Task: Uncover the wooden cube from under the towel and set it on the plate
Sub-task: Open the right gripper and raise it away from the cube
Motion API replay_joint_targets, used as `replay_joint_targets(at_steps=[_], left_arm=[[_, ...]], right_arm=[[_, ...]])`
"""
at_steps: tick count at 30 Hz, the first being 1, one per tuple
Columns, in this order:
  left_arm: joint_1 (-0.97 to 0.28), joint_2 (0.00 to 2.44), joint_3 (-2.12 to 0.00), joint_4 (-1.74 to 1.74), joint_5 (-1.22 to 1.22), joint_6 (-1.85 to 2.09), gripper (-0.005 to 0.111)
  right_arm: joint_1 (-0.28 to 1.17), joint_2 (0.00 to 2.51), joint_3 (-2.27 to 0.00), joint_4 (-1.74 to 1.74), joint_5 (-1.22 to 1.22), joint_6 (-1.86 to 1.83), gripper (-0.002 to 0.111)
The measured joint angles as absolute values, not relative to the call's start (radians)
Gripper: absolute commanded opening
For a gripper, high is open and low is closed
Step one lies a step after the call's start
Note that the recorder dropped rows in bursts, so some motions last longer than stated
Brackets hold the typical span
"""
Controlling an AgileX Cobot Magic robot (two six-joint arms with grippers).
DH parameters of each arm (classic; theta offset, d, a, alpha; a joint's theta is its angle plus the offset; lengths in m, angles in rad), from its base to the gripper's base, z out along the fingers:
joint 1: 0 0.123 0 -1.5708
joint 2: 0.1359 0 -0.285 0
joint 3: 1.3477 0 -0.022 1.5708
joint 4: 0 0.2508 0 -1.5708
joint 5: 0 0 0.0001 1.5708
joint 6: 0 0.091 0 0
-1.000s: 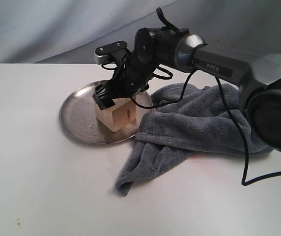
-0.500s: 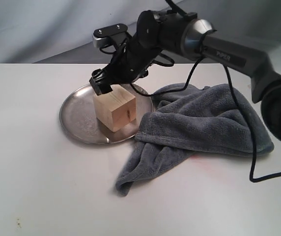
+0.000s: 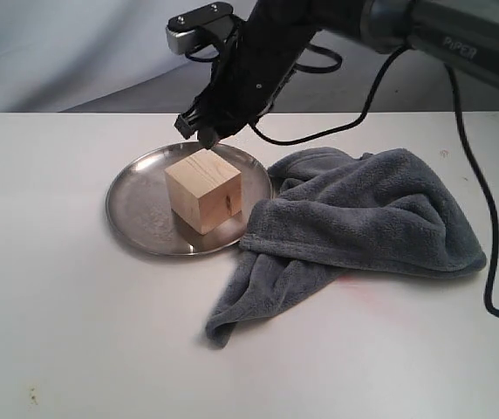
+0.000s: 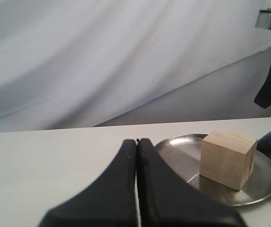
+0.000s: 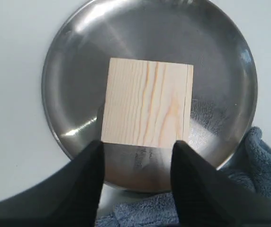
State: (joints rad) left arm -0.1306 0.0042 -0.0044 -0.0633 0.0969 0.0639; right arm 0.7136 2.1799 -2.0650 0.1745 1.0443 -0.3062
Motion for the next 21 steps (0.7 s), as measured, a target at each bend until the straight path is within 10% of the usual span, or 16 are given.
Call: replay_joint_targets(at_steps=[8,21], left_arm=[[-0.131,0.004,-0.004,-0.063,0.097,0.064,0.0],[-0.131,0.004,-0.004,-0.063,0.097,0.064,0.0]], right_arm=[[0.714,2.092,-2.065,0.184,1.049,-0.424,0.0],[0.714,1.909,-1.928,0.274,1.005,-0.532,0.0]])
